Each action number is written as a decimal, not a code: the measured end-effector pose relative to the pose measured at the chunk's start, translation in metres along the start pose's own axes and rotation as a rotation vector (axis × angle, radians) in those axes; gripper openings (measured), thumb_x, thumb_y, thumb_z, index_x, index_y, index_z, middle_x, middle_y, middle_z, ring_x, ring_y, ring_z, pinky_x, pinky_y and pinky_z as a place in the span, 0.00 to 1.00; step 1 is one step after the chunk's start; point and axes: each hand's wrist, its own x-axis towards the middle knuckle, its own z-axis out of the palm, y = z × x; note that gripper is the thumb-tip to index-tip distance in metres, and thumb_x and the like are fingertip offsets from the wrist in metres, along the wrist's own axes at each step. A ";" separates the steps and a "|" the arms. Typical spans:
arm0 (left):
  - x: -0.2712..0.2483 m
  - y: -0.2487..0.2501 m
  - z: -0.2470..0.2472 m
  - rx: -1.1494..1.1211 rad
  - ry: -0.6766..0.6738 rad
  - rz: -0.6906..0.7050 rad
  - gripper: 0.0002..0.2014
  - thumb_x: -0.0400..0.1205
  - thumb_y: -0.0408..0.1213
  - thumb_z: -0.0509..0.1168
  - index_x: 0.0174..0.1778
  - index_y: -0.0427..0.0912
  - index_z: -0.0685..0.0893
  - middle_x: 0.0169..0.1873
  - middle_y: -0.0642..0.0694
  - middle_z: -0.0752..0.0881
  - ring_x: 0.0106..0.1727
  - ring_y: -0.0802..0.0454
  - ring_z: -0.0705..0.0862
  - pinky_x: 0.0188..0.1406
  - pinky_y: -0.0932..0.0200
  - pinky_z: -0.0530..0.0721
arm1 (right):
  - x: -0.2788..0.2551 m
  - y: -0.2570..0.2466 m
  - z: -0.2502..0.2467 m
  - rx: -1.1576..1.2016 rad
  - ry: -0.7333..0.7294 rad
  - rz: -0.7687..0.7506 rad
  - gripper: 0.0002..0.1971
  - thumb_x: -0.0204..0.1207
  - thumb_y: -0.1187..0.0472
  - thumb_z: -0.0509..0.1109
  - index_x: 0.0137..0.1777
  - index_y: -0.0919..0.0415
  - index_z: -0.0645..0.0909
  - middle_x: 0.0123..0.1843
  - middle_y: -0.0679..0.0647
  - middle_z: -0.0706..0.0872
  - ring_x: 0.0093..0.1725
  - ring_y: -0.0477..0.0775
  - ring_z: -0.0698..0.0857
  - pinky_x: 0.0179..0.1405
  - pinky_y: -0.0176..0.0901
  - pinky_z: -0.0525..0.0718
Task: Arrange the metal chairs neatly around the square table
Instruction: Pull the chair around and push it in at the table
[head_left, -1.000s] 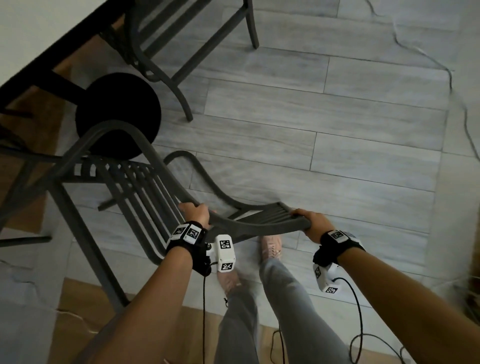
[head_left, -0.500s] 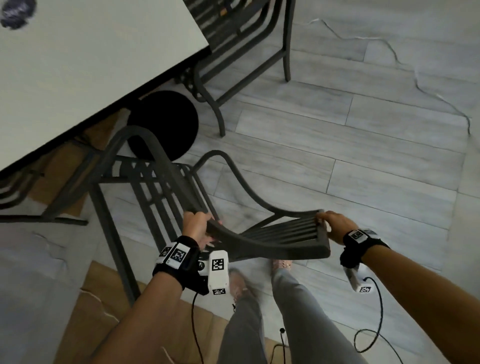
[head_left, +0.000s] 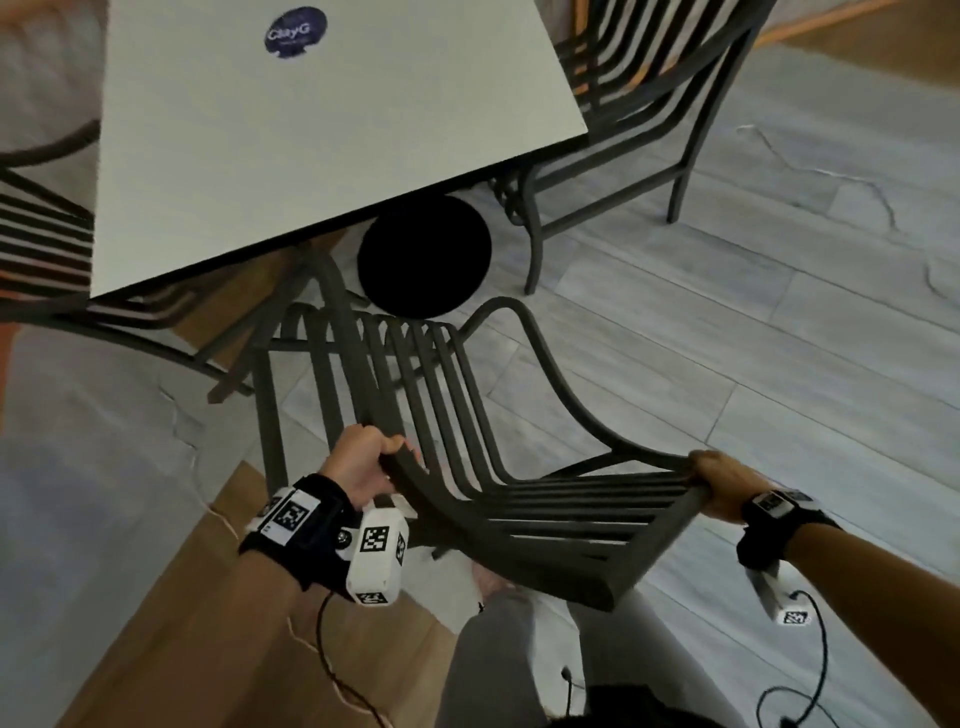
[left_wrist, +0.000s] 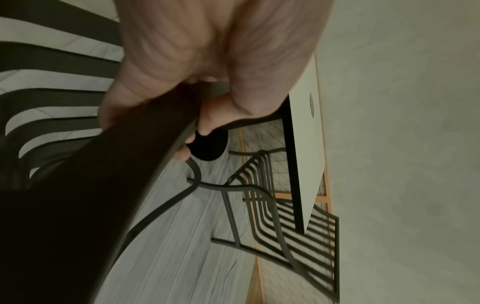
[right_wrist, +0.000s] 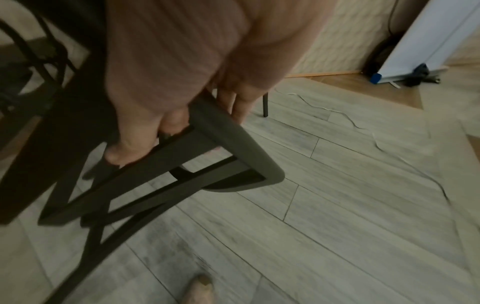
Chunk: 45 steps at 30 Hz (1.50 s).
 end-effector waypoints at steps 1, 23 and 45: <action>-0.004 0.002 -0.009 0.007 -0.035 0.023 0.08 0.82 0.19 0.51 0.45 0.34 0.73 0.37 0.37 0.77 0.42 0.42 0.81 0.49 0.35 0.85 | 0.000 -0.003 -0.001 0.025 0.074 -0.055 0.08 0.58 0.62 0.75 0.37 0.54 0.82 0.45 0.52 0.85 0.46 0.60 0.87 0.42 0.46 0.83; 0.000 0.028 -0.175 -0.118 -0.270 0.102 0.06 0.72 0.28 0.60 0.44 0.38 0.74 0.35 0.43 0.80 0.38 0.43 0.85 0.57 0.48 0.77 | -0.054 -0.201 -0.187 -0.295 0.565 -0.537 0.08 0.45 0.68 0.75 0.21 0.59 0.78 0.22 0.48 0.77 0.35 0.55 0.78 0.21 0.46 0.80; 0.030 0.042 -0.231 0.484 -0.208 -0.300 0.36 0.70 0.40 0.67 0.75 0.42 0.66 0.62 0.26 0.76 0.56 0.26 0.80 0.60 0.35 0.78 | -0.089 -0.315 -0.091 -0.398 0.549 -0.353 0.10 0.42 0.62 0.77 0.20 0.54 0.77 0.19 0.45 0.78 0.28 0.52 0.75 0.19 0.33 0.63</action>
